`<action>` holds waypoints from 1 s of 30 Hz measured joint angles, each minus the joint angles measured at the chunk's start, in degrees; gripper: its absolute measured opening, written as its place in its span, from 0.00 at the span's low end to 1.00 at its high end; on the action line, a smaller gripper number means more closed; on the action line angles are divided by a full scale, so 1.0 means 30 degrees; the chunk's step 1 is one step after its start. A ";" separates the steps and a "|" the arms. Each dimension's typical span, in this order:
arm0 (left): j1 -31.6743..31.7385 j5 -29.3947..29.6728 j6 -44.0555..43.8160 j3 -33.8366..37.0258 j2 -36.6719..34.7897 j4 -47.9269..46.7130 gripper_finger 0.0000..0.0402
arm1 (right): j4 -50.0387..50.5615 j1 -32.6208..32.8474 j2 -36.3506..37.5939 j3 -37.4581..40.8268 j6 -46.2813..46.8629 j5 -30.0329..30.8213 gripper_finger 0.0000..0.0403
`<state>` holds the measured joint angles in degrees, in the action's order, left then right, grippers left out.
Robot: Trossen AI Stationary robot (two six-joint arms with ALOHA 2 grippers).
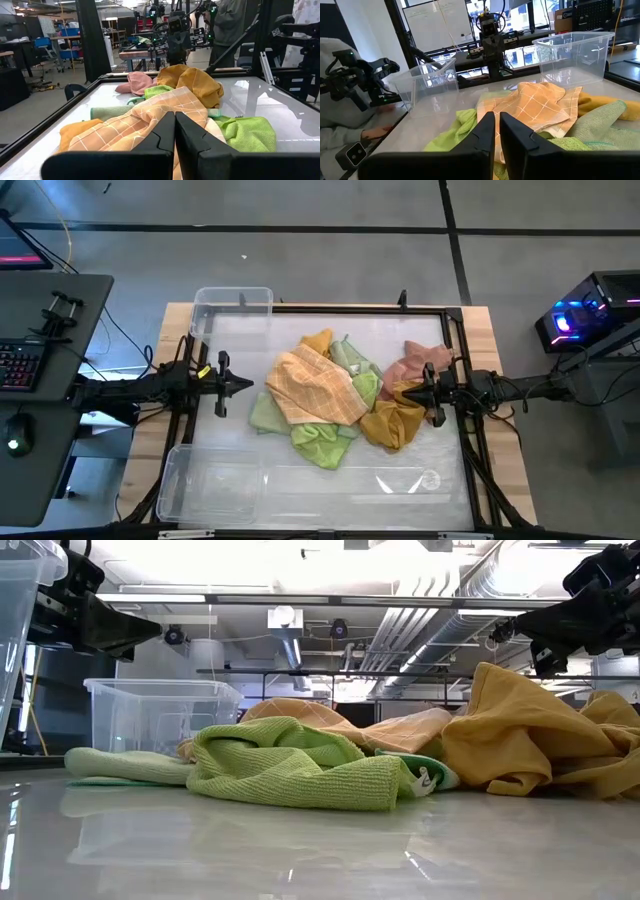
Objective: Sort towels by color in basket
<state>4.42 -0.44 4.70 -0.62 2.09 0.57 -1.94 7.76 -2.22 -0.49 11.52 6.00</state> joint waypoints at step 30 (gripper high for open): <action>0.0009 0.0018 -0.4411 -0.0007 0.0225 0.3900 0.00 | 0.0002 0.0002 0.0002 -0.0002 0.0000 0.0000 0.06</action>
<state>4.44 -0.38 -8.53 -0.64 2.76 12.27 -1.93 7.77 -2.22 -0.49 11.52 6.00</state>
